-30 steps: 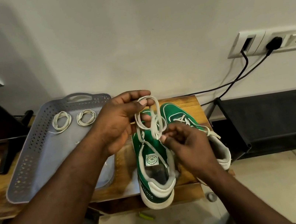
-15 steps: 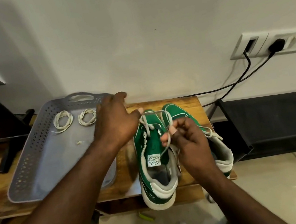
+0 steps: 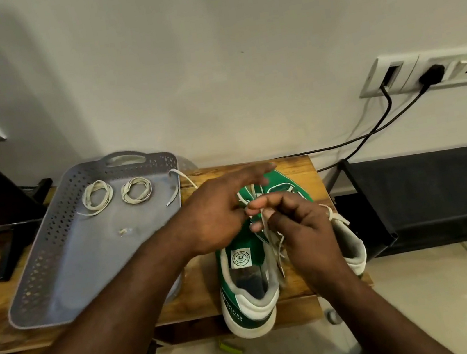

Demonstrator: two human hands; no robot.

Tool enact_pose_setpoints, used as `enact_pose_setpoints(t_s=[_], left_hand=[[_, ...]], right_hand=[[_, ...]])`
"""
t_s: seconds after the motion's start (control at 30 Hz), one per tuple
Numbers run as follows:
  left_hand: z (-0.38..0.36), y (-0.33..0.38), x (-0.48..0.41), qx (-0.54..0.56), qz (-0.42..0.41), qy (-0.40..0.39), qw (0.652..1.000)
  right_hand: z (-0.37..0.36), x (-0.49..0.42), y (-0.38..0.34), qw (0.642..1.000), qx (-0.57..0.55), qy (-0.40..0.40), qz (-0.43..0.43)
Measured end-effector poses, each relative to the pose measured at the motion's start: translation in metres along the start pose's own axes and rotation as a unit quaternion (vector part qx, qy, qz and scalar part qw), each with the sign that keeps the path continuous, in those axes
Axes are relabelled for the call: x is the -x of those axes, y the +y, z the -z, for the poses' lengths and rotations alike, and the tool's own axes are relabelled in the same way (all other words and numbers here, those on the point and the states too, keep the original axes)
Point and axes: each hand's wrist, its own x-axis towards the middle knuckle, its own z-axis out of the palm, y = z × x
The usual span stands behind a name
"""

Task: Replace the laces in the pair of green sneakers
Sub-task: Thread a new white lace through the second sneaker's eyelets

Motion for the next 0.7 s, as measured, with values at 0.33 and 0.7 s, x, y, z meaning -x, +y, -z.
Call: enact_pose_setpoints(t_s=[0.33, 0.7], left_hand=[[0.010, -0.011, -0.005, -0.067, 0.105, 0.164, 0.979], [0.021, -0.011, -0.009, 0.162, 0.071, 0.289, 0.941]], right_hand=[[0.014, -0.004, 0.000, 0.999, -0.009, 0.050, -0.004], [0.007, -0.007, 0.010, 0.995, 0.031, 0.087, -0.039]])
